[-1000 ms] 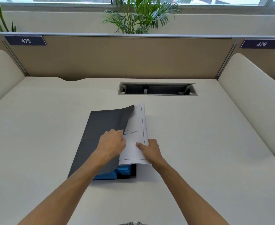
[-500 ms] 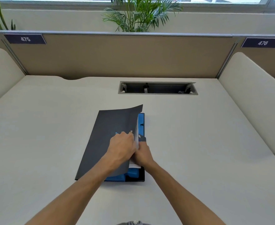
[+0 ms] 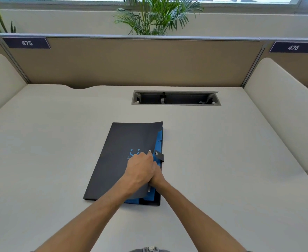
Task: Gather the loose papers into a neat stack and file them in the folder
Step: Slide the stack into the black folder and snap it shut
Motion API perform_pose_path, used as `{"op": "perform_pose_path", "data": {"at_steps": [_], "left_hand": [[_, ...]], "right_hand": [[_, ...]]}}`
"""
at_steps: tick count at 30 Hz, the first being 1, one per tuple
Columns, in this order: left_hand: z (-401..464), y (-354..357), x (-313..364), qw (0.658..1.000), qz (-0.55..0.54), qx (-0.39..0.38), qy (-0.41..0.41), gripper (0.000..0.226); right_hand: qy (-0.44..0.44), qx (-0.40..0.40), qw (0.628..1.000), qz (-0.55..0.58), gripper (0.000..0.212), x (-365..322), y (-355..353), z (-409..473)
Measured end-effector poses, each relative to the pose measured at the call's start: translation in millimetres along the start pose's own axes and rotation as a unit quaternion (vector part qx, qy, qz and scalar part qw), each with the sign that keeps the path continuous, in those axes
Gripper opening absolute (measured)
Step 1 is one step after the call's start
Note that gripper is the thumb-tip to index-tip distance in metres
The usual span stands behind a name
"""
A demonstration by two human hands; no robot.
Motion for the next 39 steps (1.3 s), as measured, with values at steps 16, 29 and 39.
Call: {"op": "perform_pose_path", "data": {"at_steps": [16,29,39], "left_hand": [[6,8,-15,0.990,-0.133,0.040,-0.037,0.025],[4,42,-7,0.997,0.062,0.034,-0.015,0.058],[4,75,-28,0.999,-0.001,-0.053,-0.001,0.066]], "right_hand": [[-0.135,0.253,0.923,-0.256,0.028,-34,-78,-14],[-0.110,0.246,0.963,0.025,0.023,-13,-111,0],[-0.226,0.136,0.948,-0.178,0.027,-22,-67,-2]]}}
Point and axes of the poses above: each hand's wrist, its own z-axis towards the middle knuckle, its own y-axis out of the palm, x = y × z, the point moved 8 cm from there along z, towards the middle knuckle, and after that the axes turned 10 degrees about z, right-handed, at the moved point
